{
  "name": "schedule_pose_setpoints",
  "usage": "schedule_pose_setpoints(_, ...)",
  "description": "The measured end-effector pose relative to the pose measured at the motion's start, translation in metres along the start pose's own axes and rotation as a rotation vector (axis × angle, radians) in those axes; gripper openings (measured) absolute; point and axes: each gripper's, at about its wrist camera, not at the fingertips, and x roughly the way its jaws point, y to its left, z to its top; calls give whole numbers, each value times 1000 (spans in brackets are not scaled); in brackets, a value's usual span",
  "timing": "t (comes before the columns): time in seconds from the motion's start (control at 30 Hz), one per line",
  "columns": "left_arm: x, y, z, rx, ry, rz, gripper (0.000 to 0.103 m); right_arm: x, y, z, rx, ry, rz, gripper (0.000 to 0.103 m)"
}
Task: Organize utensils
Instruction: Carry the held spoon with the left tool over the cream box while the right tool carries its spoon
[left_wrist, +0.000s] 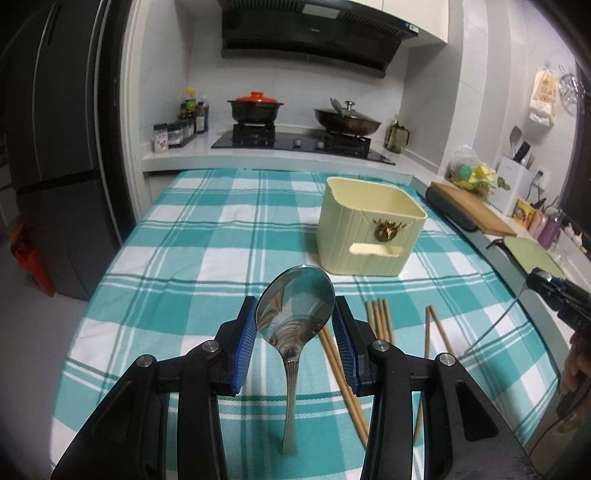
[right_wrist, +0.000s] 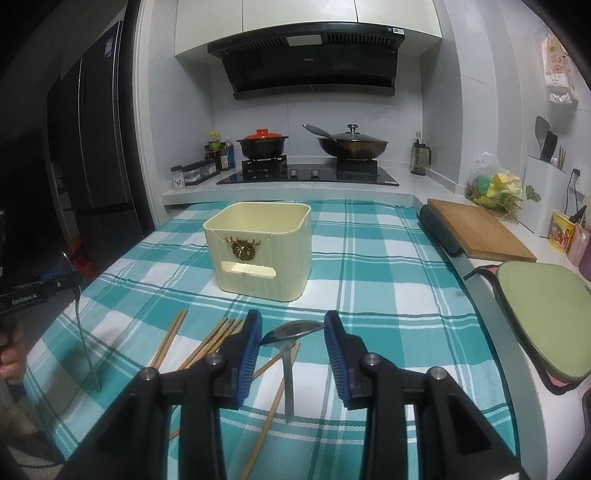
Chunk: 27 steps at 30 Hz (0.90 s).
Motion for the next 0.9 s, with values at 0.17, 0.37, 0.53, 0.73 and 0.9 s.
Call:
schedule_pose_setpoints(0.17,-3,-1,6,-1,-11,-19,40,-6,1,10,-13,-21,0,35)
schedule_pose_setpoints(0.37,-2,-2,7,-2,-10,-19,40,-12,3,20,-26,-43,8,35)
schedule_pose_setpoints(0.53,-4,-5,11,7,-19,-22,40,-17,6,25,-38,-53,11,35)
schedule_pose_setpoints(0.73,-10,-6,25,6,-29,-49,40,-20,8,34,-41,-58,26,35)
schedule_pose_setpoints(0.9,-15,-7,59,9,-33,-95,40,-17,8,52,-39,-52,61,35)
